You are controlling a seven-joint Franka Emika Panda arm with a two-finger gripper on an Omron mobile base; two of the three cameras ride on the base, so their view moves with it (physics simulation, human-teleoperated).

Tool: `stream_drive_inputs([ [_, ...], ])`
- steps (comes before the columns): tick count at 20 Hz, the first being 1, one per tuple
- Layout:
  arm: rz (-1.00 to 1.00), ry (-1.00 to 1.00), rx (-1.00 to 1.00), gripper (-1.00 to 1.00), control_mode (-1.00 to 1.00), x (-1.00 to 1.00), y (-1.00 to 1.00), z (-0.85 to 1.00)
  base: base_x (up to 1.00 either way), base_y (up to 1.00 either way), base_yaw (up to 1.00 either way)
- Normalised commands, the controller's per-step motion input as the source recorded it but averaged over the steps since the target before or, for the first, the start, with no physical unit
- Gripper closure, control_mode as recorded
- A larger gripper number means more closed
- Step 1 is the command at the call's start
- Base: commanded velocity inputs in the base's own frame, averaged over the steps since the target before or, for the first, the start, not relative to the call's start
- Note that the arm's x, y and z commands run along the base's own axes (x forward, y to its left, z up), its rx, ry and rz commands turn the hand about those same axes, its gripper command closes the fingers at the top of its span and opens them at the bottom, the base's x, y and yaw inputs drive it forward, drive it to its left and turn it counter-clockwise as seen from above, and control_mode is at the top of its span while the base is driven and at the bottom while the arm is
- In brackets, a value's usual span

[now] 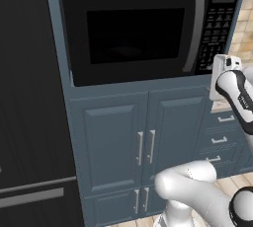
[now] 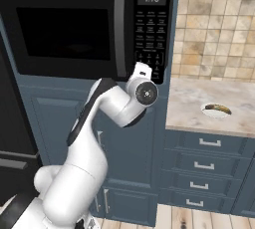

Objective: Remove the banana from the bowl and place it on the small plate. Then place the bowl with only the steak in the microwave, close the door, and press the start button to microwave the steak.

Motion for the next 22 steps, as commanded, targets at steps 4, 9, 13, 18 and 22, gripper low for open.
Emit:
stream_drive_inputs([
  [4, 0.00, 0.00, 0.00, -1.00, -1.00, 0.35, -0.14, -0.10, 0.00, 0.00, 0.00],
  [9, 0.00, 0.00, 0.00, -1.00, -1.00, 0.31, -0.09, -0.17, 0.00, 0.00, 0.00],
  [13, 0.00, 0.01, 0.00, -1.00, -1.00, 0.31, -0.01, -0.09, 0.00, 0.00, 0.00],
  [18, 0.00, 0.00, 0.00, -1.00, -1.00, 0.28, 0.00, 0.00, 0.00, 0.00, 0.00],
  [22, 0.00, 0.00, 0.00, -1.00, -1.00, 0.29, -0.01, -0.01, 0.00, 0.00, 0.00],
])
